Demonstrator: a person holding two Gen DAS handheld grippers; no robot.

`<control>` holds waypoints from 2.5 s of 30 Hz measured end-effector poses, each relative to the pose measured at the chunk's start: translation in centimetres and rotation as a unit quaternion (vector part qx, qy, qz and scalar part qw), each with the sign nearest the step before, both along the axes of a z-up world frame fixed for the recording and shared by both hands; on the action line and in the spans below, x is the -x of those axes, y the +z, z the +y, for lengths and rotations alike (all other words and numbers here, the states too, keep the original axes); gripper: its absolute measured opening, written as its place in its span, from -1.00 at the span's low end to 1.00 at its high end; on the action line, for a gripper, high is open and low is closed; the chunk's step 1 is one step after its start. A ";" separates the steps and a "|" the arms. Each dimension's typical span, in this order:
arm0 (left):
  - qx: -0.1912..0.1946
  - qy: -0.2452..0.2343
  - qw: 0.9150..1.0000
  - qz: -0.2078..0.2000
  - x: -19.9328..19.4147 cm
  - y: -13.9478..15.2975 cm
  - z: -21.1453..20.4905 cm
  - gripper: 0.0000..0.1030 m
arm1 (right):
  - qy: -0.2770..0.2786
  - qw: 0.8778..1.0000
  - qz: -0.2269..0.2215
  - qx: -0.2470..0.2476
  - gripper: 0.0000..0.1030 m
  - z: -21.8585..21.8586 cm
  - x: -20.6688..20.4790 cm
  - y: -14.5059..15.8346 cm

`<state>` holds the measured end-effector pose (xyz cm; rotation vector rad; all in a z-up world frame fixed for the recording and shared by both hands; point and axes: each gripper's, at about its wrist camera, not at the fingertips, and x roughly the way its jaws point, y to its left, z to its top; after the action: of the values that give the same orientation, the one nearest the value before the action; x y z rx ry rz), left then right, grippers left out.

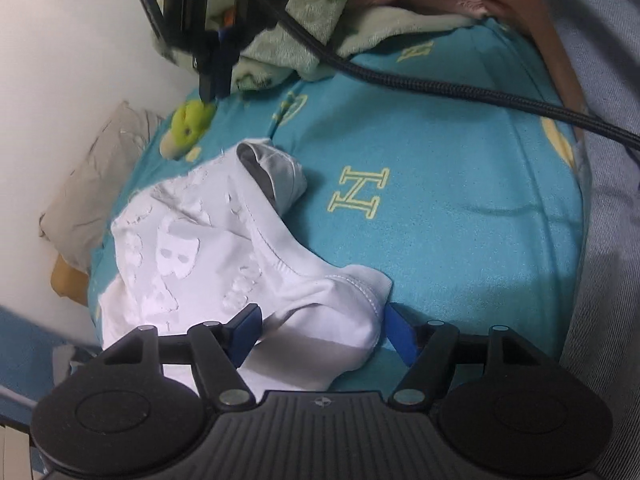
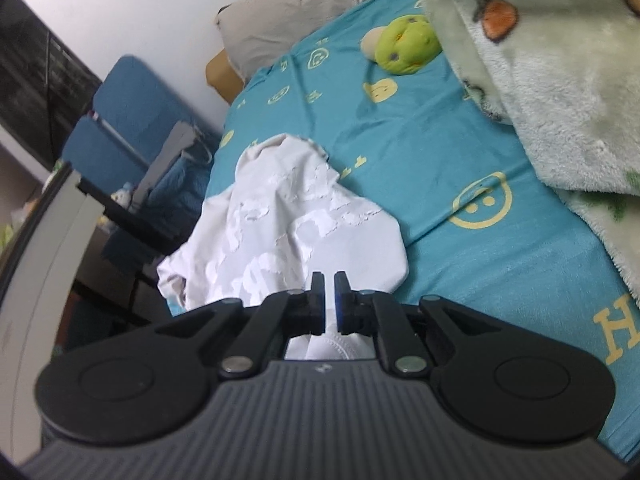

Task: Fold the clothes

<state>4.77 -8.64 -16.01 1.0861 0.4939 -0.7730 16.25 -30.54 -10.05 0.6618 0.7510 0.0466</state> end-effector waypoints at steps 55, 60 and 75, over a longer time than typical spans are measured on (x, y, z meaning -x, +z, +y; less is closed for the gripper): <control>0.331 0.309 0.891 0.048 -6.7 7.0 2.0 0.31 | 0.026 0.994 -0.101 0.022 -0.86 5.3 0.8 1.5; 0.305 0.288 0.907 0.004 -6.2 6.5 0.0 0.32 | 0.034 0.992 -0.124 0.001 -0.85 5.4 1.4 2.4; 0.284 0.453 0.834 -0.137 -6.1 9.8 4.6 0.55 | -0.060 0.977 -0.080 0.189 -0.59 5.7 0.9 1.1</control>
<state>10.91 -3.99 -6.19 0.2972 0.4251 0.1044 15.37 -24.87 -8.94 0.3348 0.5432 -0.1494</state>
